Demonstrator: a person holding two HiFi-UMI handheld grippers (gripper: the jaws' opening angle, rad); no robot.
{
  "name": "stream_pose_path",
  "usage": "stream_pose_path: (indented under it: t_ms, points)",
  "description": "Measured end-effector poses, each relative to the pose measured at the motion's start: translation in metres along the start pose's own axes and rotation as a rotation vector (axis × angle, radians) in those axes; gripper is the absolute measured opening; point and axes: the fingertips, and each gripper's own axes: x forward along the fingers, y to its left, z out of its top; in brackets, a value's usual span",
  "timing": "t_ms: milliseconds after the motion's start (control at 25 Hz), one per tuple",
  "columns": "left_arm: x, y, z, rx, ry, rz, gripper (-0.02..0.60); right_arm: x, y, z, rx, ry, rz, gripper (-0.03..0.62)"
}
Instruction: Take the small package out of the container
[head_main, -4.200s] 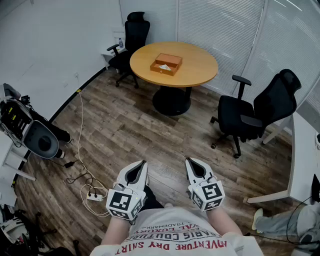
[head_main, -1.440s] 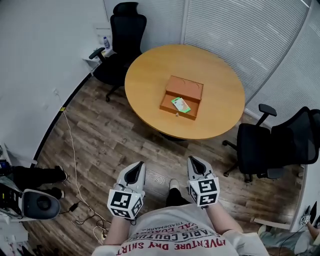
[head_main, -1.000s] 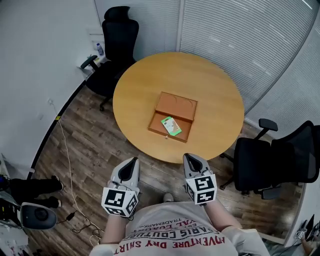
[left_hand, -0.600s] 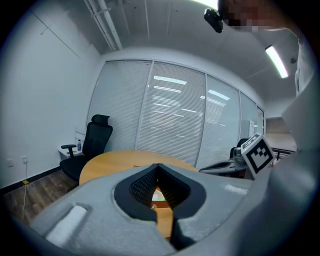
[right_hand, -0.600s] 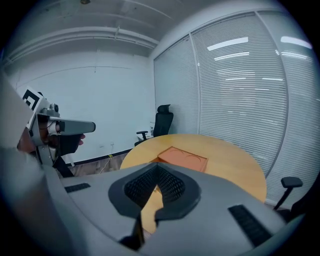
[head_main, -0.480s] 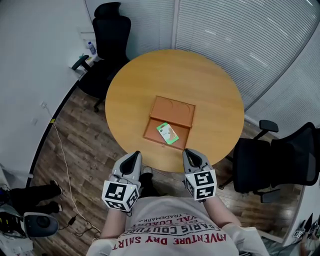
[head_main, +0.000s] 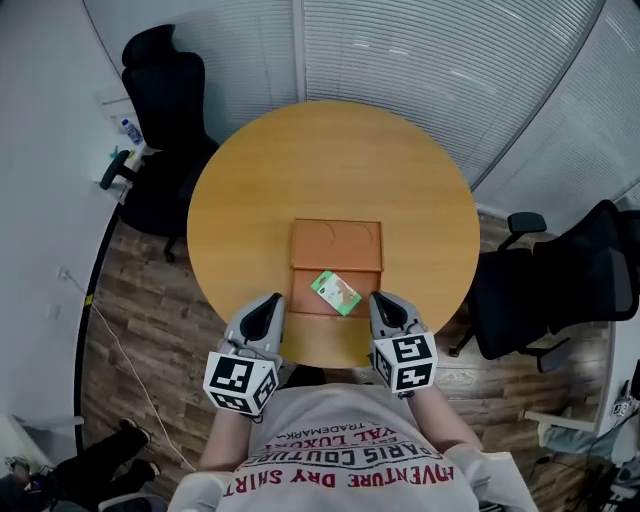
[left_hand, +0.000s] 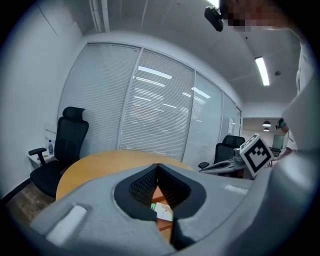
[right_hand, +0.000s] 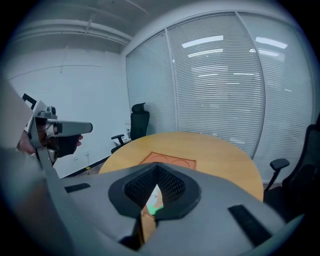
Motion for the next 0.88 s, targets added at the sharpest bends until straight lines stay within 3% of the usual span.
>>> stream_pose_path:
  t_ms: [280,400,680,760,880]
  points:
    - [0.036,0.035,-0.015,-0.017,0.047,-0.115,0.011,0.043,0.006,-0.016,0.073,0.101,-0.032,0.008]
    - [0.045,0.043,-0.016,-0.062,0.04,-0.156,0.011,0.058,0.016,-0.026,0.031,0.168,0.001,0.008]
    - [0.061,0.055,-0.03,-0.109,0.07,-0.145,0.011,0.09,0.023,-0.063,-0.102,0.319,0.105,0.01]
    - [0.066,0.058,-0.038,-0.127,0.086,-0.13,0.012,0.1,0.023,-0.077,-0.13,0.37,0.138,0.124]
    - [0.073,0.056,-0.052,-0.143,0.117,-0.116,0.012,0.114,0.017,-0.096,-0.183,0.428,0.167,0.188]
